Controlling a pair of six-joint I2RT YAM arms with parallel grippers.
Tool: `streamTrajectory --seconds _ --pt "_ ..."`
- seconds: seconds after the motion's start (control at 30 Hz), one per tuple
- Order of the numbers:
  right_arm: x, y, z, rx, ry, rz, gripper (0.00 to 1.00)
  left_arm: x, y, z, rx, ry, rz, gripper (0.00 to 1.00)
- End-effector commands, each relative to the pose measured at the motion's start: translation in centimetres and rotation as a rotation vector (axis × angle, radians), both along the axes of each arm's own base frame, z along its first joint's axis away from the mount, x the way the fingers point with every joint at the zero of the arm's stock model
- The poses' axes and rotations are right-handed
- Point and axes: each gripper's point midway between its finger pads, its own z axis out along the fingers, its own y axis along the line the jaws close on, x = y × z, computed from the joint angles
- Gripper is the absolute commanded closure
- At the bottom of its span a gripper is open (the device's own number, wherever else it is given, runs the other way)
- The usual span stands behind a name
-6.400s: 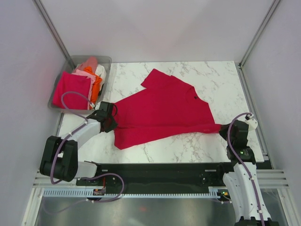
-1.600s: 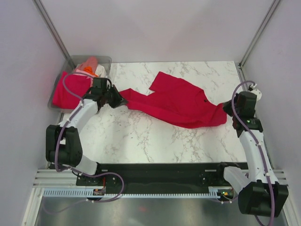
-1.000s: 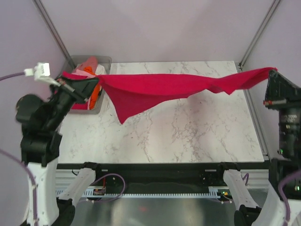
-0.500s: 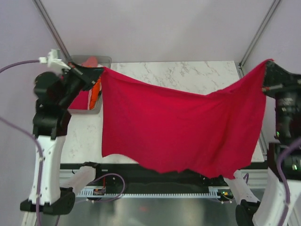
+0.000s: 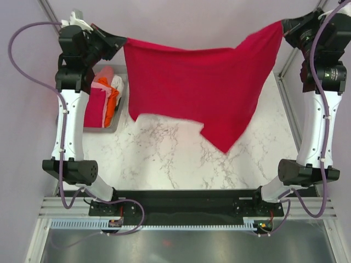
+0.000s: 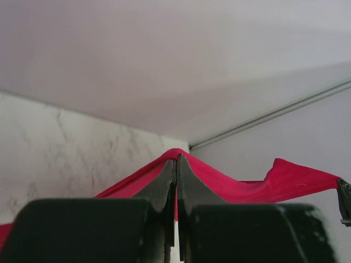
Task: Fold and stack the t-shirts
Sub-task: Flatten the tshirt out
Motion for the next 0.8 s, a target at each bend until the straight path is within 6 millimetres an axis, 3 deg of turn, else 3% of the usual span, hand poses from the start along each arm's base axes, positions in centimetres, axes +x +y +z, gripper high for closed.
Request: streamTrajectory --seconds 0.0,0.07,0.1,0.13,0.17,0.2,0.23,0.27,0.3,0.37,0.4,0.47,0.5,0.53,0.57,0.6,0.63,0.67,0.7,0.77 --pt "-2.5 1.5 9.6 -0.017 -0.268 0.072 1.00 -0.7 -0.7 7.8 -0.066 -0.192 -0.065 0.98" --pt "-1.9 2.2 9.8 -0.037 -0.282 0.114 1.00 0.7 -0.7 6.4 -0.068 -0.157 -0.070 0.98" --pt "-1.6 2.2 9.4 -0.042 -0.274 0.120 1.00 1.5 -0.8 4.6 -0.069 -0.114 -0.072 0.98" --pt "-0.9 2.2 7.1 -0.041 -0.223 0.127 1.00 2.0 -0.7 3.3 -0.067 -0.083 -0.071 0.98" --pt "-0.6 2.3 6.5 -0.048 -0.232 0.132 1.00 2.3 -0.8 1.9 -0.059 -0.056 -0.080 0.98" --pt "-0.4 2.3 5.3 -0.053 -0.217 0.135 1.00 3.0 -0.9 -1.3 -0.054 0.017 -0.083 0.98" --pt "-0.1 2.2 1.6 -0.046 -0.144 0.133 1.00 3.2 -1.0 -3.2 -0.048 0.054 -0.088 0.98" --pt "0.1 2.0 -0.2 -0.041 -0.115 0.123 1.00 3.2 -1.0 -4.8 -0.038 0.087 -0.090 0.98" --pt "1.0 1.9 -4.9 -0.028 -0.036 0.122 1.00 3.4 -0.9 -8.9 -0.036 0.175 -0.084 0.98" --pt "-0.4 2.0 -6.9 -0.019 -0.033 0.119 1.00 3.2 -1.1 -11.9 -0.033 0.213 -0.098 0.98" --pt "-0.2 1.9 -12.4 0.008 0.070 0.118 1.00 2.7 -1.1 -15.7 -0.028 0.290 -0.100 0.98" --pt "-2.0 1.6 -14.8 0.027 0.084 0.079 1.00 2.0 -1.1 -18.3 -0.013 0.319 -0.109 0.98" --pt "-3.4 1.5 -18.9 0.044 0.147 0.063 1.00 1.1 -1.1 -21.7 -0.007 0.375 -0.117 0.98" --pt "-4.1 1.3 -20.7 0.047 0.172 0.044 1.00 0.6 -1.0 -23.4 -0.002 0.405 -0.115 0.98" --pt "-4.6 0.8 -22.1 0.048 0.182 0.013 1.00 -0.8 -0.9 -26.3 0.000 0.464 -0.115 0.98" --pt "-5.9 0.7 -25.4 0.054 0.235 -0.001 1.00 -1.5 -1.0 -27.7 0.002 0.486 -0.120 0.98" --pt "-6.5 0.7 -26.9 0.054 0.260 -0.008 1.00 -2.1 -1.0 -28.7 0.004 0.498 -0.124 0.98" --pt "-7.1 0.7 -28.2 0.045 0.282 -0.011 1.00 -3.4 -1.1 -31.2 0.010 0.537 -0.135 0.98" --pt "-8.2 0.8 -30.4 0.044 0.323 -0.012 1.00 -4.1 -1.0 -31.9 0.013 0.548 -0.135 0.98" --pt "-9.3 0.9 -32.5 0.044 0.361 -0.011 1.00 -5.4 -1.0 -33.7 0.020 0.570 -0.138 0.98"
